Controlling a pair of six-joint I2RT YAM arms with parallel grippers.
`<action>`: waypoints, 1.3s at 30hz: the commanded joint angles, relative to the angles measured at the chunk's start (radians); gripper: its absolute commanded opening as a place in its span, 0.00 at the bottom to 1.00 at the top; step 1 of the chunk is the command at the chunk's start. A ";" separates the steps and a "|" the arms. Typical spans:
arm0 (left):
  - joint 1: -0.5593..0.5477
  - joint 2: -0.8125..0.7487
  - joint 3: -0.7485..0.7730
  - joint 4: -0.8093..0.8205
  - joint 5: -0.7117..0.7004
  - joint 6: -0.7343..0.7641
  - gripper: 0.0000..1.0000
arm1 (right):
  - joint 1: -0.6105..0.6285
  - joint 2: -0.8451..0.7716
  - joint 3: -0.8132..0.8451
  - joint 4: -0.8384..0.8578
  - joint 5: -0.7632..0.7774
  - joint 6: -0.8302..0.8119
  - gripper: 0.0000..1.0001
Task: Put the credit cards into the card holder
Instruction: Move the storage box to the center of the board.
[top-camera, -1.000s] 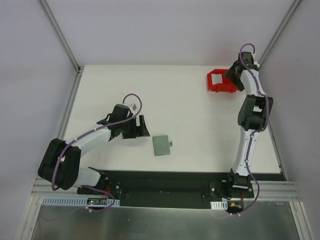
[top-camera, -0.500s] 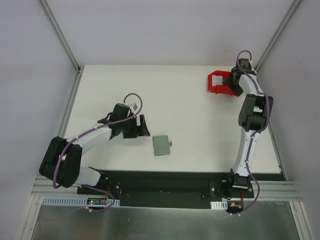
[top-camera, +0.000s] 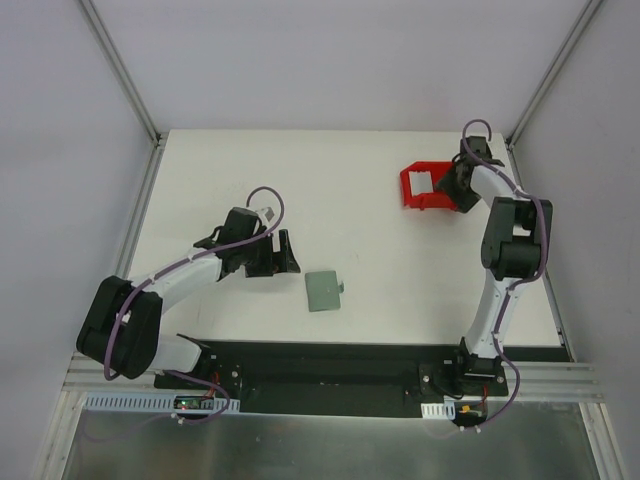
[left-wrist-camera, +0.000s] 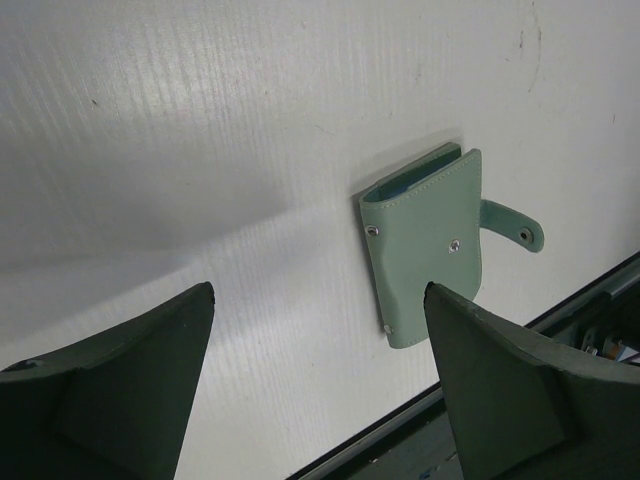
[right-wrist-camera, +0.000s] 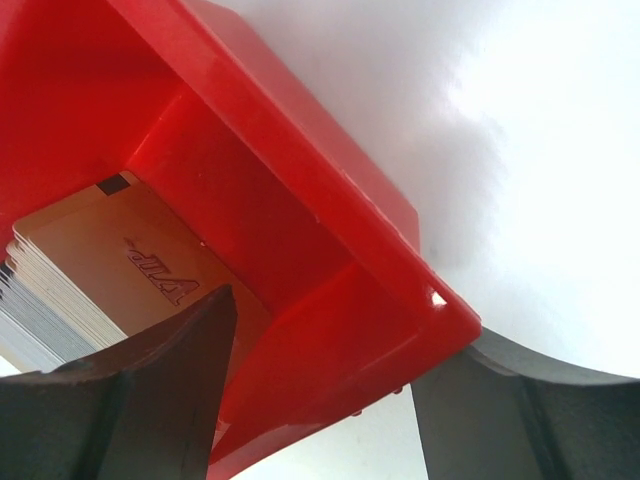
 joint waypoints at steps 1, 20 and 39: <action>0.013 -0.044 -0.013 -0.010 0.017 0.013 0.85 | 0.065 -0.140 -0.125 0.017 -0.010 0.074 0.67; 0.013 -0.133 -0.077 -0.010 0.035 -0.009 0.86 | 0.365 -0.347 -0.398 0.046 0.084 0.259 0.68; 0.011 -0.210 -0.126 -0.010 0.043 -0.012 0.99 | 0.470 -0.502 -0.467 0.113 0.095 0.168 0.76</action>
